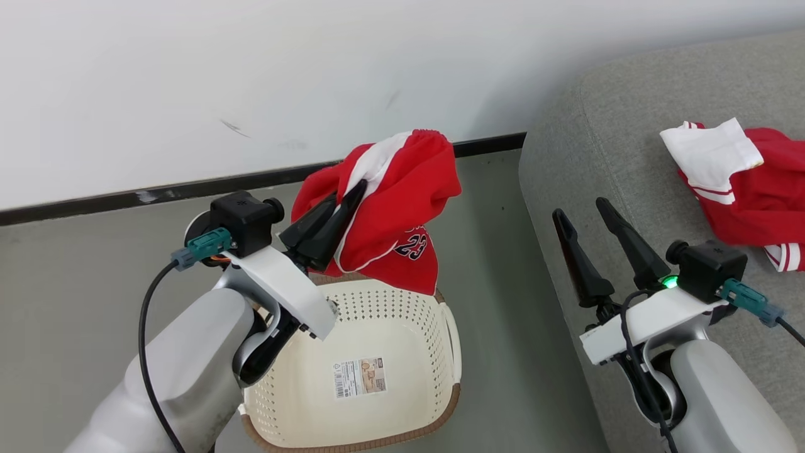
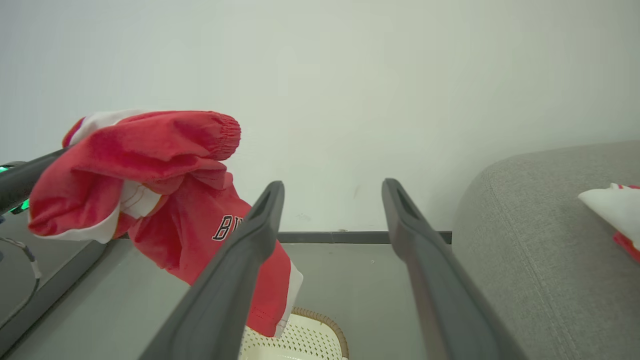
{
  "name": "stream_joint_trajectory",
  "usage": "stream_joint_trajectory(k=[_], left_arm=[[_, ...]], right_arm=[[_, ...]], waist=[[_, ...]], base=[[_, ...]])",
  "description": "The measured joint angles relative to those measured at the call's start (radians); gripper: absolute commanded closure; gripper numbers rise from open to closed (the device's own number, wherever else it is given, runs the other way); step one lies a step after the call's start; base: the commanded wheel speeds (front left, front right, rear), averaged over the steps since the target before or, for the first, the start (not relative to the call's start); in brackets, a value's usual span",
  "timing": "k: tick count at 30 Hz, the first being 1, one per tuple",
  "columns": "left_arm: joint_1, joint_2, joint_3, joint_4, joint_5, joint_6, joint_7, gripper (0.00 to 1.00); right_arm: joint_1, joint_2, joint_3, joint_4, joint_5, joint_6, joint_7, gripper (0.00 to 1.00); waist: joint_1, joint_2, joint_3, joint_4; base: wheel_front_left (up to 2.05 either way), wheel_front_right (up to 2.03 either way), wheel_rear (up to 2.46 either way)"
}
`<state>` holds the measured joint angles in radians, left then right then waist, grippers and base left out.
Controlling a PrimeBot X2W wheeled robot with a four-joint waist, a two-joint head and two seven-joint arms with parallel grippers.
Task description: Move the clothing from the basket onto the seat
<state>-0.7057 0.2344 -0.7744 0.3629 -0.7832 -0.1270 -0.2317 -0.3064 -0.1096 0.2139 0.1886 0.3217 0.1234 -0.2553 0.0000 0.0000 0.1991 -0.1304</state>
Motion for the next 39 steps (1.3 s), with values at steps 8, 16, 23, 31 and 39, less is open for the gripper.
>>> stream_joint_trajectory(k=[8,16,23,31,39], left_arm=[[-0.001,-0.02,-0.006,-0.021,-0.002,0.0,0.0,1.0],[-0.001,-0.046,-0.025,-0.029,-0.007,0.0,0.002,1.0],[-0.001,-0.073,-0.051,-0.043,-0.009,0.0,0.016,1.0],[-0.001,-0.099,-0.081,-0.061,-0.017,0.0,0.039,1.0],[-0.001,-0.113,-0.111,-0.077,-0.016,0.0,0.056,1.0]], right_arm=[[0.03,-0.017,0.026,0.016,0.012,0.0,0.0,0.0],[0.041,-0.028,0.075,0.033,0.018,0.0,0.0,0.0],[0.053,-0.059,0.125,0.053,0.023,0.0,0.0,0.0],[0.017,-0.076,0.196,0.072,0.004,0.0,0.0,0.0],[-0.033,-0.09,0.265,0.104,0.003,0.0,0.0,0.0]], waist=[[0.0,0.0,-0.045,0.021],[0.0,0.0,-0.088,0.04],[0.0,0.0,-0.114,0.053],[0.0,0.0,-0.13,0.072],[0.0,0.0,-0.14,0.095]], base=[[0.0,0.0,0.0],[0.0,0.0,0.0],[0.0,0.0,0.0],[0.0,0.0,0.0],[0.0,0.0,0.0]])
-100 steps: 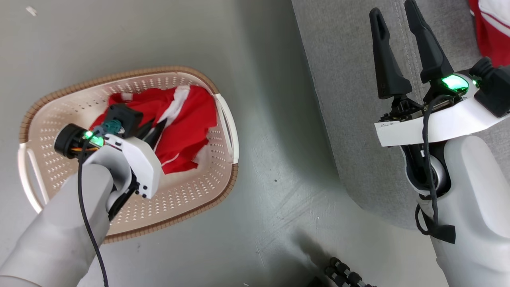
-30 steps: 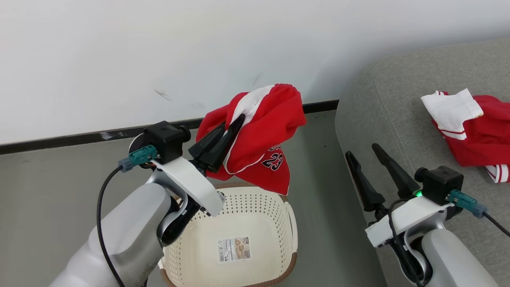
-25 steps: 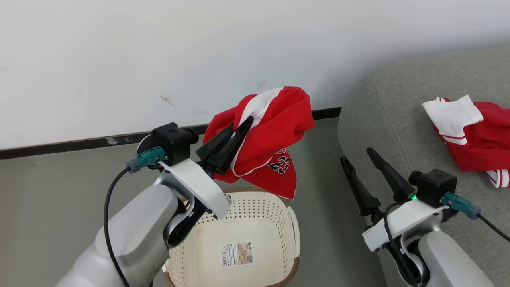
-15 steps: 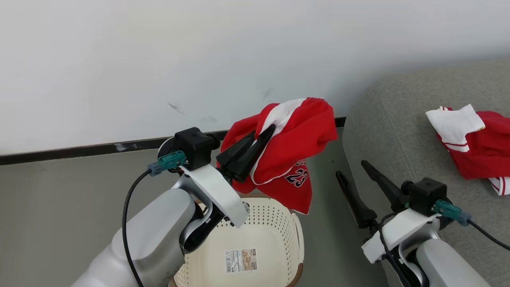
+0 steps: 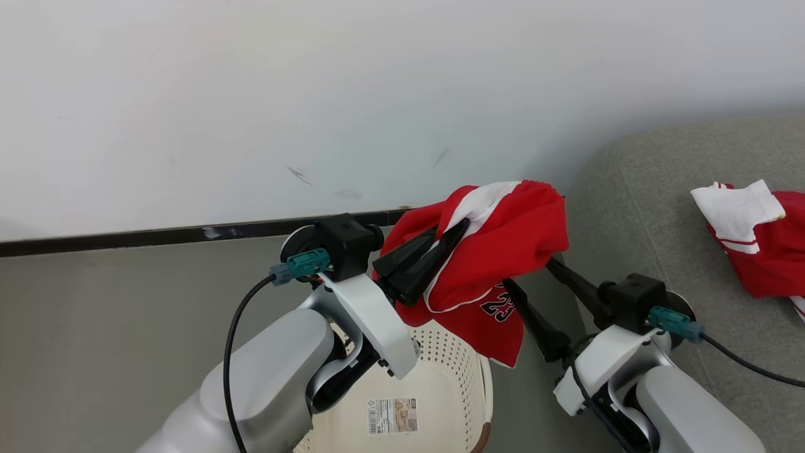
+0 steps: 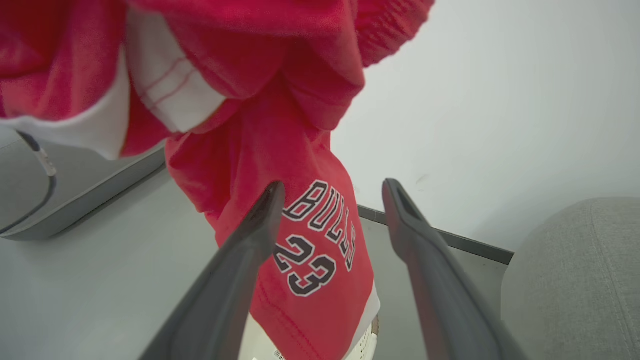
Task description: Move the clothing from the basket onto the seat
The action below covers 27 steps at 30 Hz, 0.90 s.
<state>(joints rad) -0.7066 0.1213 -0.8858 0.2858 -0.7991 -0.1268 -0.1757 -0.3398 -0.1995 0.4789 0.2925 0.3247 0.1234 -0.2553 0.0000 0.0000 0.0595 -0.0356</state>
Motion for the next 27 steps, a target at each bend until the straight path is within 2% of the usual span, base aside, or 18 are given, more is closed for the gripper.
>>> stream_joint_trajectory(k=[14,27], left_arm=[[0.0,-0.023,-0.044,-0.032,0.0,0.0,0.034,1.0],[0.0,-0.029,-0.064,-0.055,-0.011,0.0,0.052,1.0]], right_arm=[[-0.089,-0.012,0.146,0.081,0.029,0.0,0.0,0.0],[-0.148,0.006,0.207,0.173,0.071,0.0,0.0,0.0]], waist=[[0.0,0.0,0.006,0.047],[0.0,0.0,0.012,0.08]], base=[[0.0,0.0,0.0],[0.0,0.0,0.0]])
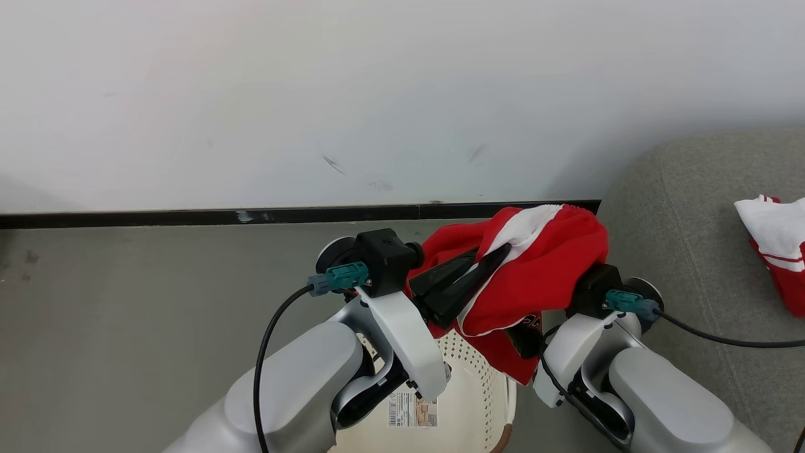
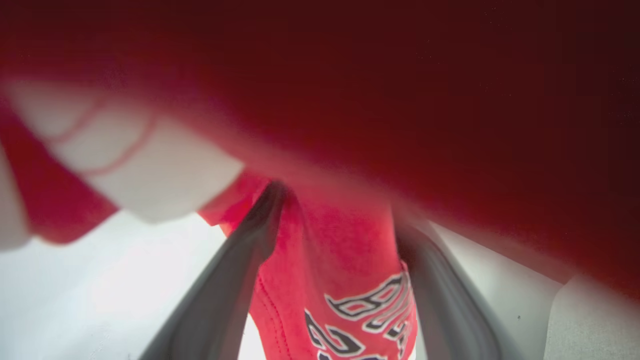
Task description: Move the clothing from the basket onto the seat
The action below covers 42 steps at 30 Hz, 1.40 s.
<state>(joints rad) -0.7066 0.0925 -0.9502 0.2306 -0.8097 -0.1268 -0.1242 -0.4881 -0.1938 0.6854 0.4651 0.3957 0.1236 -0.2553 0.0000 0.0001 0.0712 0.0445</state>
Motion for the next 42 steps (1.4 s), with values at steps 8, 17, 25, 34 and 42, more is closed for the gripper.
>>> stream_joint_trajectory(k=[8,17,25,34,42], left_arm=[[0.0,0.001,-0.001,-0.004,-0.008,0.0,0.0,1.0],[0.016,0.021,0.021,0.034,-0.03,0.01,0.001,0.65],[0.042,0.033,0.025,0.048,-0.043,0.011,0.008,0.0],[0.043,0.039,0.035,0.048,-0.044,0.018,-0.001,0.0],[0.066,0.046,0.034,0.047,-0.044,0.018,-0.011,0.0]], right_arm=[[-0.014,0.01,0.016,0.013,0.027,0.0,0.0,1.0],[-0.031,0.007,-0.002,0.006,0.054,0.0,0.0,1.0],[-0.028,-0.012,-0.053,-0.006,0.061,0.0,0.0,1.0],[-0.005,-0.029,-0.094,-0.026,0.062,0.0,0.0,1.0],[0.018,-0.037,-0.148,-0.047,0.062,0.0,0.0,1.0]], waist=[[0.0,0.0,-0.002,0.009],[0.0,0.0,-0.009,0.002],[0.0,0.0,-0.014,-0.009],[0.0,0.0,-0.023,-0.021],[0.0,0.0,-0.032,-0.037]], base=[[0.0,0.0,0.0],[0.0,0.0,0.0],[0.0,0.0,0.0],[0.0,0.0,0.0],[0.0,0.0,0.0]])
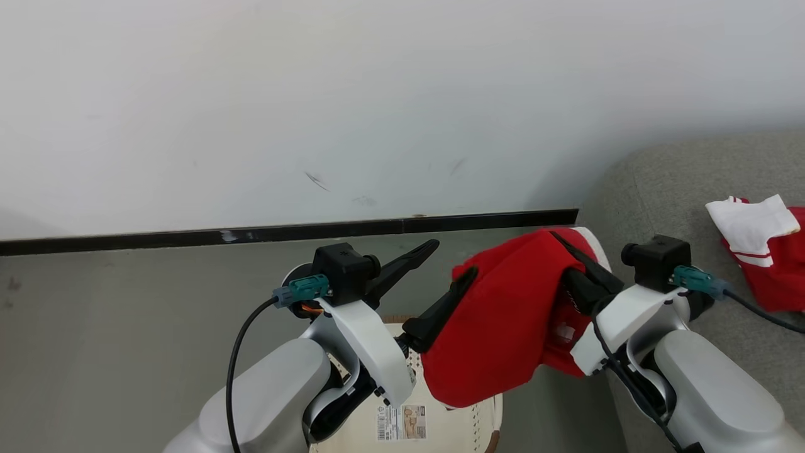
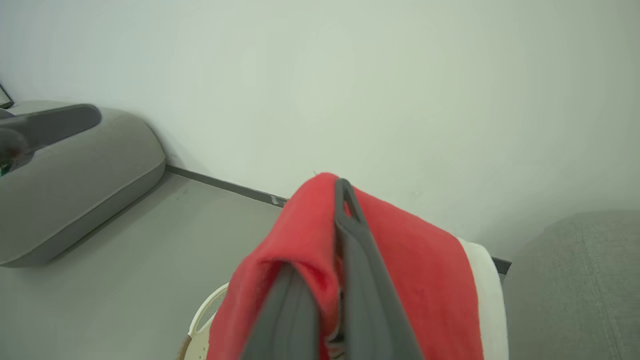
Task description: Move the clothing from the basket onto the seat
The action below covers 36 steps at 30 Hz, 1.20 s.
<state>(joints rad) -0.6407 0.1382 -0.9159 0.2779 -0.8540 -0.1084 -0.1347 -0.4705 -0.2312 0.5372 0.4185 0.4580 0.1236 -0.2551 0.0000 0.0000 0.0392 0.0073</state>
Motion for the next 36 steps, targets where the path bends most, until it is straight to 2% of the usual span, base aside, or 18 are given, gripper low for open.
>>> stream_joint_trajectory(k=[19,36], left_arm=[[0.018,0.016,-0.01,-0.021,0.0,0.0,-0.016,0.0],[0.018,0.022,-0.039,-0.047,0.019,-0.001,-0.016,0.0]], right_arm=[[0.068,-0.05,-0.194,-0.099,-0.022,0.0,0.0,1.0],[0.187,-0.07,-0.358,-0.195,-0.08,0.0,0.0,1.0]], waist=[[0.0,0.0,-0.018,-0.074],[0.0,0.0,-0.003,-0.185]], base=[[0.0,0.0,0.0],[0.0,0.0,0.0]])
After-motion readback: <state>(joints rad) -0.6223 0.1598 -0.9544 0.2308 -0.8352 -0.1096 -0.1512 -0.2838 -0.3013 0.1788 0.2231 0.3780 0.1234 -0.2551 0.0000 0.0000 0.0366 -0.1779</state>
